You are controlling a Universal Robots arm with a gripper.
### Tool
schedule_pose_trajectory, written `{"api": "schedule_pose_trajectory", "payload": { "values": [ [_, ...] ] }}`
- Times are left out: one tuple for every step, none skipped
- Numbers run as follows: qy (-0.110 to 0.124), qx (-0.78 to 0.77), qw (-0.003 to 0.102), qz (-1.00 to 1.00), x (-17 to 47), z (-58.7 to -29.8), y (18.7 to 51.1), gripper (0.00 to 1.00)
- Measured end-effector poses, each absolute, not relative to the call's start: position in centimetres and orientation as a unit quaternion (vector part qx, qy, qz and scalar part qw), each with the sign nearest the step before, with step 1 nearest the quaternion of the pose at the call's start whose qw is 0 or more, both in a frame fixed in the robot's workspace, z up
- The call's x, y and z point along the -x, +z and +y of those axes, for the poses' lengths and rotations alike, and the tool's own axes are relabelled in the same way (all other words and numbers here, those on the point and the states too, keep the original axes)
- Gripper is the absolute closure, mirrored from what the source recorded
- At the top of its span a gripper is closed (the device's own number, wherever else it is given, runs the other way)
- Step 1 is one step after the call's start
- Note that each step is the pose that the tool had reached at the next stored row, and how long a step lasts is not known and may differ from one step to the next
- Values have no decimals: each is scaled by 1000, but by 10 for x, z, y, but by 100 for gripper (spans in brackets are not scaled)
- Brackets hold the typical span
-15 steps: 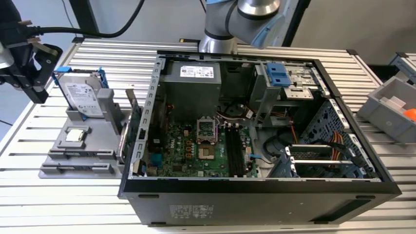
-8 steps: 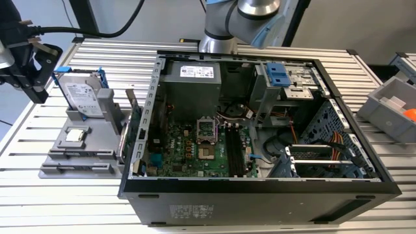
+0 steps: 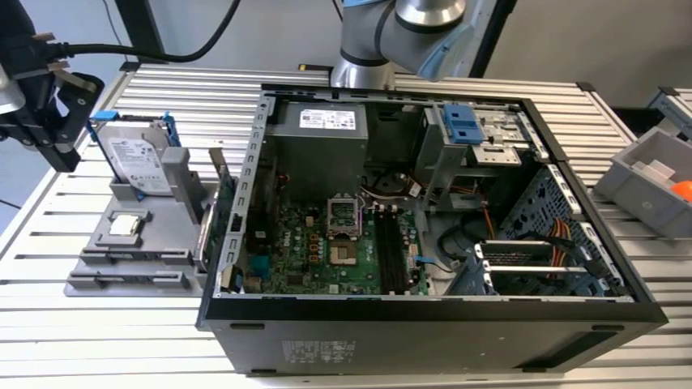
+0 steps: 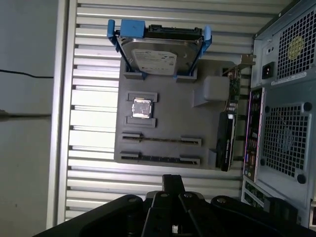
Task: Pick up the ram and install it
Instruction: 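Pick up the ram and move it above insertion slot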
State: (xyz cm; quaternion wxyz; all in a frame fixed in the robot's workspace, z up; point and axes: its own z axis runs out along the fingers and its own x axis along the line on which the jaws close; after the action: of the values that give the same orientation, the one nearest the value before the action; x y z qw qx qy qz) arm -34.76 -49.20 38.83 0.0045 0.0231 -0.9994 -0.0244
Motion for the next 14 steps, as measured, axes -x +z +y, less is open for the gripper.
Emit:
{"api": "schedule_pose_trajectory", "payload": {
  "values": [
    [-24, -24, 5, -999, 348, -492, 388, 100],
    [-24, -24, 5, -999, 348, -492, 388, 100],
    [-24, -25, 5, -999, 348, -492, 388, 100],
    [-24, -25, 5, -999, 348, -492, 388, 100],
    [-24, -26, 5, -999, 348, -492, 388, 100],
    [-24, -26, 5, -999, 348, -492, 388, 100],
    [-24, -27, 5, -999, 348, -492, 388, 100],
    [-24, -27, 5, -999, 348, -492, 388, 100],
    [-24, -28, 5, -999, 348, -492, 388, 100],
    [-24, -28, 5, -999, 348, -492, 388, 100],
    [-24, -29, 5, -999, 348, -492, 388, 100],
    [-24, -29, 5, -999, 348, -492, 388, 100],
    [-24, -30, 5, -999, 348, -492, 388, 100],
    [-24, -30, 5, -999, 348, -492, 388, 100]
  ]
}}
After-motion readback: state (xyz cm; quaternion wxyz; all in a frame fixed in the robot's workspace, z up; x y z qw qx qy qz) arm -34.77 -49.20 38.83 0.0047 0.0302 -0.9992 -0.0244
